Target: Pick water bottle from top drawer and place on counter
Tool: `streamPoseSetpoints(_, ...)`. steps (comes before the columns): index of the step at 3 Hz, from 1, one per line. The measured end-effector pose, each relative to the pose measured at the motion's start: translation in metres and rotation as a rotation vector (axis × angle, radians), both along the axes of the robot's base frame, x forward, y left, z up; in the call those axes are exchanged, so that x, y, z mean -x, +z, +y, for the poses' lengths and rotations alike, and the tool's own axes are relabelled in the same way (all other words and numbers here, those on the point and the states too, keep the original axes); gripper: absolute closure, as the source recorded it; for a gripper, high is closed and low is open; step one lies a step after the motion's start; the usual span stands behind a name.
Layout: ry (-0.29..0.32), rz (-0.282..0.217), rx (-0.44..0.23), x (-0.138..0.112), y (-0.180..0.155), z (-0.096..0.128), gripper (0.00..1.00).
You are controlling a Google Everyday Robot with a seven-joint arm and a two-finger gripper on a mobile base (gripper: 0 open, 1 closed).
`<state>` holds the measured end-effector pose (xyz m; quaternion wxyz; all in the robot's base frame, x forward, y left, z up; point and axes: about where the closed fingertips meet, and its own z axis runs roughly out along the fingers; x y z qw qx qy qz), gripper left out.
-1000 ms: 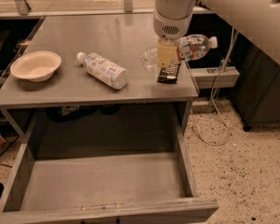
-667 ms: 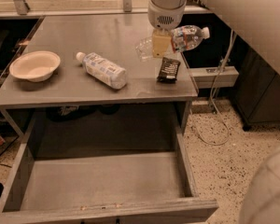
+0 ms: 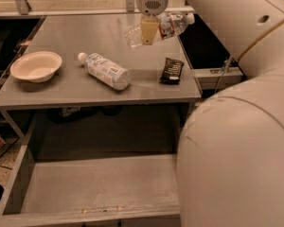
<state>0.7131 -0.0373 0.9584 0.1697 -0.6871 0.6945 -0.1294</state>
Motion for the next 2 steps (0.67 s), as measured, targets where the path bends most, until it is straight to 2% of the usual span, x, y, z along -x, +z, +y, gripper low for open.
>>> streamPoseSetpoints(2,0.145,-0.007,-0.031,-0.028,0.002,0.074,1.0)
